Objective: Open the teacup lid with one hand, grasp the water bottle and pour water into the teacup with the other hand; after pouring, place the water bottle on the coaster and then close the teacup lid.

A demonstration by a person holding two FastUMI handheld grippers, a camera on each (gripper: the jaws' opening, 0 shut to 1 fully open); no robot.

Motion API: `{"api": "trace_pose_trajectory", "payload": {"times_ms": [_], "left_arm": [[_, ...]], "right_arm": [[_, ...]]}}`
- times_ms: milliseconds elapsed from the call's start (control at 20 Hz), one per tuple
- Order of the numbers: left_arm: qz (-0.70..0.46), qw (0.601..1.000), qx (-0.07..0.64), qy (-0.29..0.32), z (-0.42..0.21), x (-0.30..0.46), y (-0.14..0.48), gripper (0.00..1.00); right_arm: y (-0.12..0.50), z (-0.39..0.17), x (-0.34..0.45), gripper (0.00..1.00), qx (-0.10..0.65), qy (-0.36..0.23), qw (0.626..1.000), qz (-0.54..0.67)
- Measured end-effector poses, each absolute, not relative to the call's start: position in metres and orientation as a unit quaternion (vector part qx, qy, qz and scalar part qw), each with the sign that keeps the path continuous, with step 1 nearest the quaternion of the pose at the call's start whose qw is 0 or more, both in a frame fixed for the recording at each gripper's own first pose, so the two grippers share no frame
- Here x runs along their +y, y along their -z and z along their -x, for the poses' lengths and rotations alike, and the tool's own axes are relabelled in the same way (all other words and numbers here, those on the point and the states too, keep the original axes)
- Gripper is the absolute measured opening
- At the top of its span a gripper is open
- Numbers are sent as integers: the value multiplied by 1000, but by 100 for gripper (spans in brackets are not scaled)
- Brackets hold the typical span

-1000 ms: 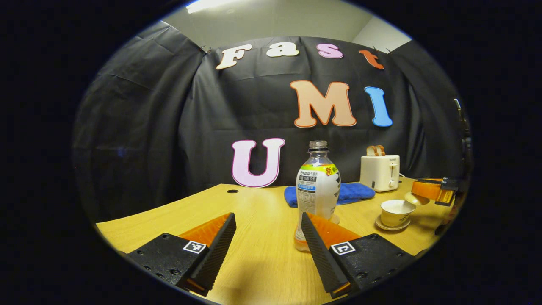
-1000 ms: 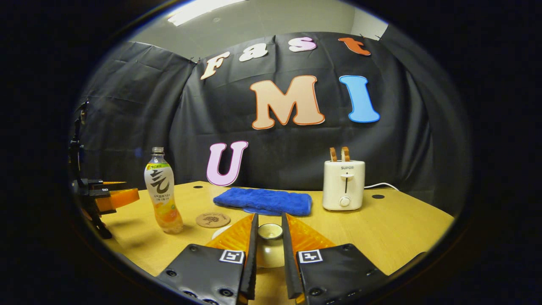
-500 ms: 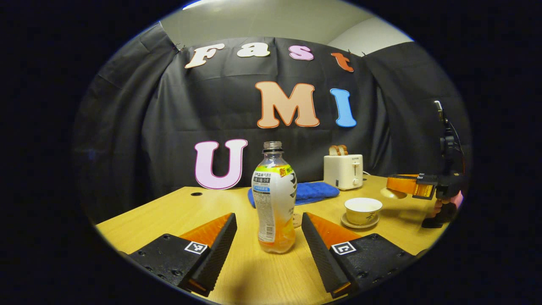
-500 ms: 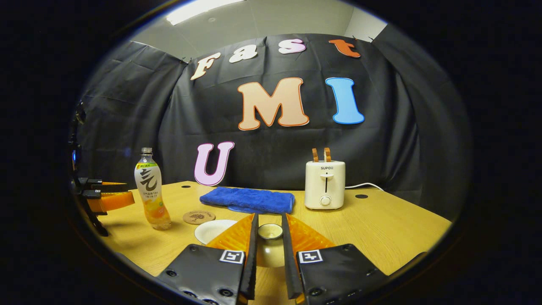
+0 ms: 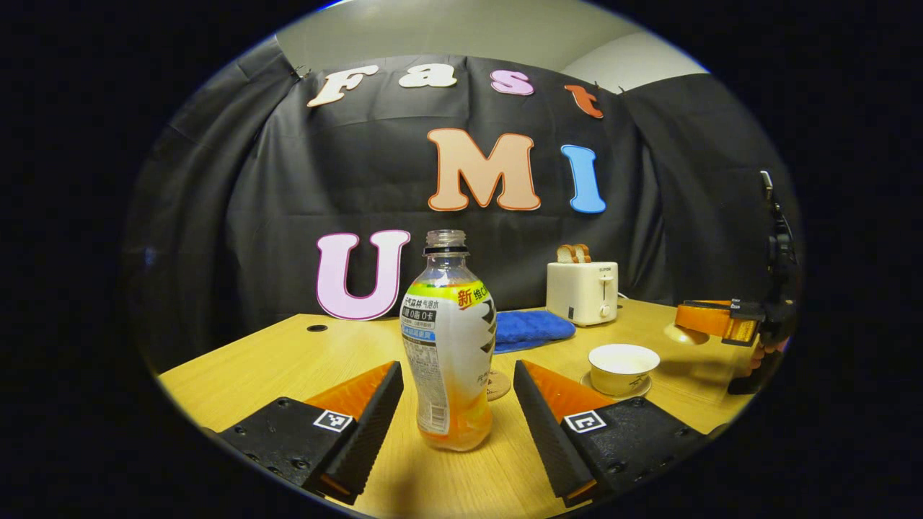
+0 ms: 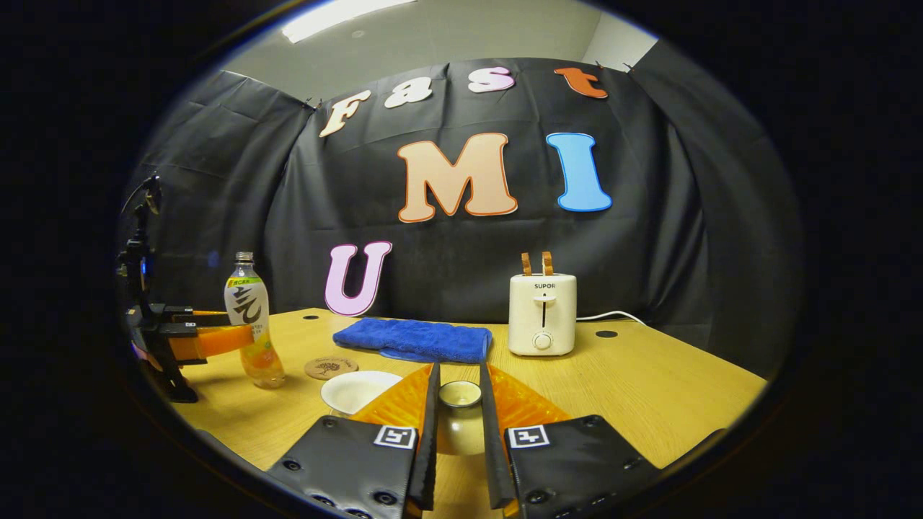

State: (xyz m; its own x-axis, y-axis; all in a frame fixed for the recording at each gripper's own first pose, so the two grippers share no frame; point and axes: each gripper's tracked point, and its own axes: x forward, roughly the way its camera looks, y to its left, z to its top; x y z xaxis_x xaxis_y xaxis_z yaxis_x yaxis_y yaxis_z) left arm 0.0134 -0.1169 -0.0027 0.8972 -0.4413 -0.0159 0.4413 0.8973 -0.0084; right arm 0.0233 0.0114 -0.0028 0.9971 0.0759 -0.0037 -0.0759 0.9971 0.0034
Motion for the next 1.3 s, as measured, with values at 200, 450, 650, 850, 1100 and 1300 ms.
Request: {"api": "trace_pose_trajectory", "payload": {"times_ms": [200, 450, 650, 850, 1100, 1300], "left_arm": [[-3, 975, 28, 220, -27, -124, 10, 90], [-6, 975, 45, 217, -41, -132, 14, 88], [-15, 976, 52, 212, -45, -132, 17, 78], [-26, 977, 60, 203, -47, -134, 21, 66], [-86, 976, 61, 189, -46, -138, 21, 60], [-180, 967, 77, 164, -43, -139, 21, 59]], "right_arm": [[3, -23, 11, 32, 3, -39, 999, -2], [3, -23, 10, 32, 3, -40, 999, -2], [3, -22, 8, 31, 3, -38, 999, -2], [2, -22, 0, 32, 2, -33, 999, -1], [1, -24, -21, 32, 2, -12, 1000, -1], [0, -25, -41, 32, 1, 8, 1000, 0]]}}
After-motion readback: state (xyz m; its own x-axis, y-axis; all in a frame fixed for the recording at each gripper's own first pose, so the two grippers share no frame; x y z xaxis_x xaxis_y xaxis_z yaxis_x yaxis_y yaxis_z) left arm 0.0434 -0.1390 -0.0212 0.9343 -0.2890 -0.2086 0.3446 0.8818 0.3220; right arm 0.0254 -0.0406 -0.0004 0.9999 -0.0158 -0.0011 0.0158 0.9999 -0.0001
